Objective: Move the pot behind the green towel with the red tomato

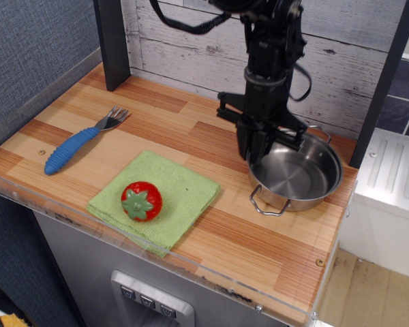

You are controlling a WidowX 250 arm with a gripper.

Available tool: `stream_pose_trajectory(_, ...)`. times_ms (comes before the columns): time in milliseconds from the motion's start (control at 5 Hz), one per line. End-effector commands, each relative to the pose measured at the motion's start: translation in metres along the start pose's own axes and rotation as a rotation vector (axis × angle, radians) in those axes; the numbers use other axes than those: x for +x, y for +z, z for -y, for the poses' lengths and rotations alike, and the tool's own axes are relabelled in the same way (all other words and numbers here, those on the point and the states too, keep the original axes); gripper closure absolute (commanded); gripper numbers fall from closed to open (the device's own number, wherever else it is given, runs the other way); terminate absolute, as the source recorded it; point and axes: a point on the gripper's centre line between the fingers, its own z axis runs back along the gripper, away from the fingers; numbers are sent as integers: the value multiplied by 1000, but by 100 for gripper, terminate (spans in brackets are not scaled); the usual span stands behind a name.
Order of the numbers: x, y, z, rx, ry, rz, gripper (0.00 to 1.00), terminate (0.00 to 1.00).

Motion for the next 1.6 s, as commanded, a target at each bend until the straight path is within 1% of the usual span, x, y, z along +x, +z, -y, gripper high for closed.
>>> stream_pose_trajectory(0,-8,60,-53,27,75,112,100,0)
stream_pose_trajectory(400,-47,39,-141,5,213,48,100,0)
stream_pose_trajectory(600,-55,29,-164,7,263,28,100,0)
stream_pose_trajectory(800,-49,21,-170,7,271,24,100,0)
stream_pose_trajectory(1000,-38,16,-169,15,267,26,100,0)
stream_pose_trajectory(1200,-28,16,-172,20,268,32,100,0)
stream_pose_trajectory(1400,-25,19,-178,25,286,41,100,0)
